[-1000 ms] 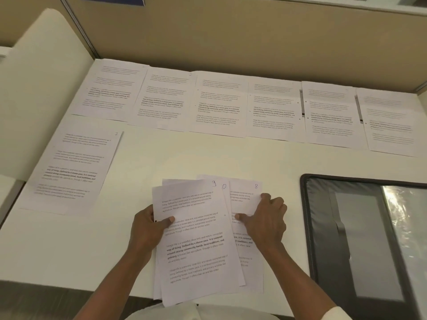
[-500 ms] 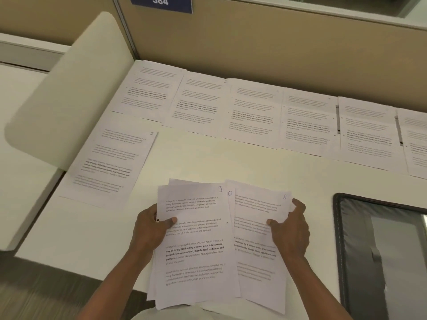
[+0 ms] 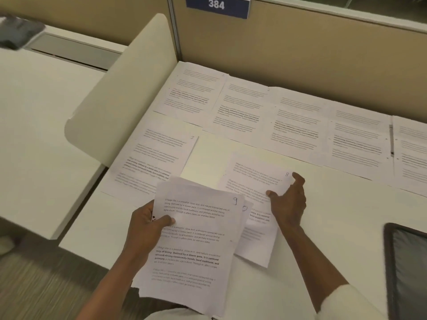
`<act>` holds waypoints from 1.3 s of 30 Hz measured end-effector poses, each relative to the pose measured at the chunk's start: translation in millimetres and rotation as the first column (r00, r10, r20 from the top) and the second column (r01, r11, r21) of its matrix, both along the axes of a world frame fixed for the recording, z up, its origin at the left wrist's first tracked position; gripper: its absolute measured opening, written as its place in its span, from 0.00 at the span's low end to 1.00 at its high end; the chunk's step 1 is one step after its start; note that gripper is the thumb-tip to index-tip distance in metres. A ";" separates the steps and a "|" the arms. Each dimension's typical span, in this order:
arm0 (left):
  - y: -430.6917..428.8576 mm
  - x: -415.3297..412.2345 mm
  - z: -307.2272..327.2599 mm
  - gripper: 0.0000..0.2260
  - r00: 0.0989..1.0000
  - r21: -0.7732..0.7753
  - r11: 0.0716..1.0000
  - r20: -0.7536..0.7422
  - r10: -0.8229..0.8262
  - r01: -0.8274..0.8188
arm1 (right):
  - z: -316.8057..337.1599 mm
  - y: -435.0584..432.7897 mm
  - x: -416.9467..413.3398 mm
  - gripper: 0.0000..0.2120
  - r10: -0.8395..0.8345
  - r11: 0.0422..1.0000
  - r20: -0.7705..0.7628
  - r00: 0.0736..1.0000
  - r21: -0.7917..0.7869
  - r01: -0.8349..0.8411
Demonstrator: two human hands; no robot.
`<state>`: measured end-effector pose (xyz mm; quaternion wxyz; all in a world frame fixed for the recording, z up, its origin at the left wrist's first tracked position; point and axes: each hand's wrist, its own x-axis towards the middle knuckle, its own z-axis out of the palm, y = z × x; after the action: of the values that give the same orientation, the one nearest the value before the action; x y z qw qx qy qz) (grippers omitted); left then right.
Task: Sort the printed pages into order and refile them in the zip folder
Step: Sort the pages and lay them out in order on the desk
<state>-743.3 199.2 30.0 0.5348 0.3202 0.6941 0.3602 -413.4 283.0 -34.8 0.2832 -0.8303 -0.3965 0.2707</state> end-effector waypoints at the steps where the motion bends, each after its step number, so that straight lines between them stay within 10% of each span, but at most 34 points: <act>1: 0.8 -5.5 -0.6 0.16 1.000 0.001 1.000 0.003 0.005 -0.005 | -0.2 6.5 -7.2 0.44 0.016 1.000 0.004 1.000 0.007 -0.016; 13: 10.9 -25.5 -17.4 0.15 0.999 -0.048 0.999 0.028 -0.018 0.019 | 4.8 44.0 -37.6 0.34 0.275 0.959 0.531 0.801 -0.204 -0.195; 19: 8.7 -31.6 -21.6 0.14 0.999 -0.064 0.997 0.034 -0.036 0.038 | 11.1 65.1 -82.7 0.28 0.576 0.790 0.408 0.708 -0.057 -0.610; 28: -7.8 -44.4 -22.9 0.14 0.998 -0.078 0.997 0.063 -0.025 0.030 | -19.6 118.3 -179.8 0.46 0.890 0.143 0.456 -0.015 -0.310 -0.940; 39: -10.0 -44.6 -27.0 0.15 0.998 -0.093 0.995 0.059 -0.022 0.028 | -15.0 114.8 -198.7 0.47 0.856 0.265 0.514 0.055 -0.345 -0.900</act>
<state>-788.0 189.1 3.0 0.5737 0.2927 0.6903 0.3296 -612.1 397.8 -49.8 -0.0594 -0.4411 -0.8915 0.0838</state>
